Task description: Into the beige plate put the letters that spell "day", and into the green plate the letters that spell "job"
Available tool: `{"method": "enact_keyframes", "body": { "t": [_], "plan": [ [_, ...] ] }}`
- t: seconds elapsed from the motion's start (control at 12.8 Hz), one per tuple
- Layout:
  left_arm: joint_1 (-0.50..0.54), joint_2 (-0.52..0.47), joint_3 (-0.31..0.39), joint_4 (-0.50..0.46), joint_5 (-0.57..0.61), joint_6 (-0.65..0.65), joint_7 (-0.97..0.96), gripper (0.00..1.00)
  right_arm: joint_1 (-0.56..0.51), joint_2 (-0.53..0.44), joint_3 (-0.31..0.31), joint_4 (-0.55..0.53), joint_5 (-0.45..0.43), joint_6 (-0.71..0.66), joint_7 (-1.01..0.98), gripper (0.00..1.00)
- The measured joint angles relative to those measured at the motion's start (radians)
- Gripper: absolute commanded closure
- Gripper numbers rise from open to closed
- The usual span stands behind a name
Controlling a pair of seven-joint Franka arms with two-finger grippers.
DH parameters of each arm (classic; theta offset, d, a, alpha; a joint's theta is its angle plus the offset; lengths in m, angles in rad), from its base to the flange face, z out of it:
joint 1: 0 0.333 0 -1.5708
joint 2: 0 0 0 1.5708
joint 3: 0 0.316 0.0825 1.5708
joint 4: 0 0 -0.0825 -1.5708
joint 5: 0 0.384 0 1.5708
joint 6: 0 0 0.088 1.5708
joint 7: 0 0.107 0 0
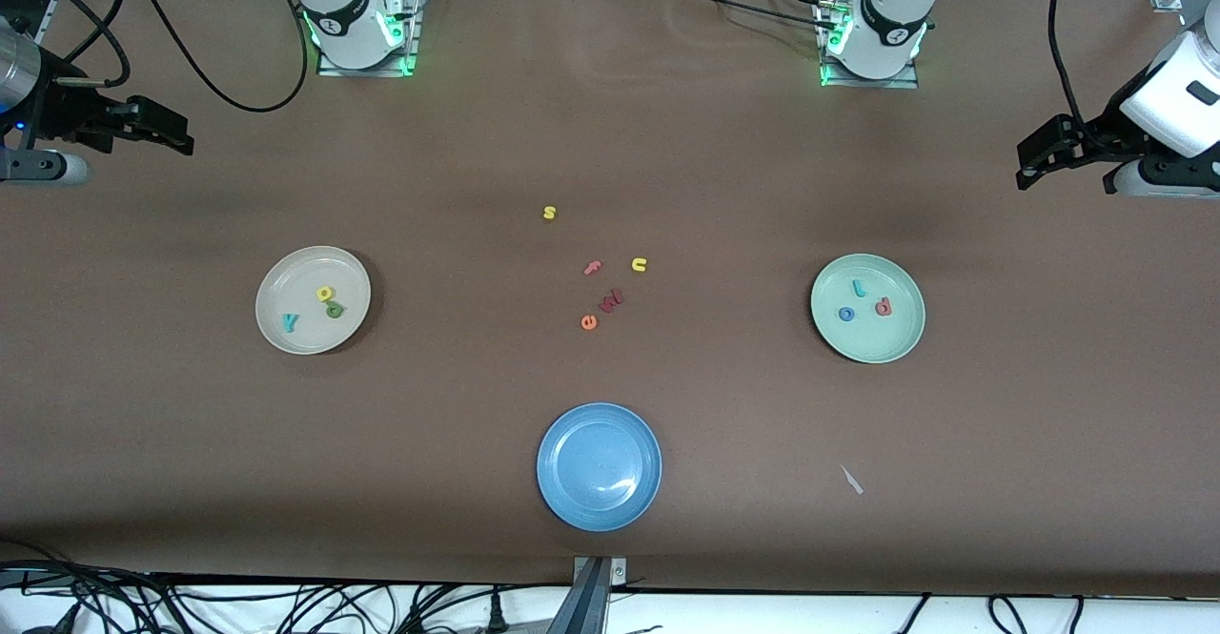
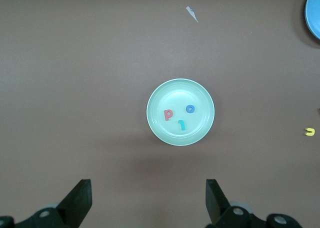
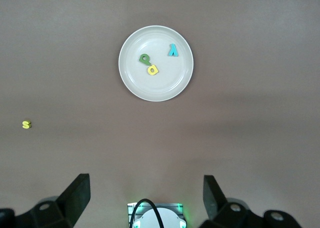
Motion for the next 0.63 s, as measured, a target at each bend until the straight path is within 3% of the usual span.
{"method": "enact_keyframes", "body": {
  "t": [0.63],
  "plan": [
    [-0.013, 0.000, -0.003, 0.004, 0.005, -0.004, 0.000, 0.00, 0.000, 0.000, 0.000, 0.000, 0.000, -0.001, 0.000, 0.00]
  ]
}}
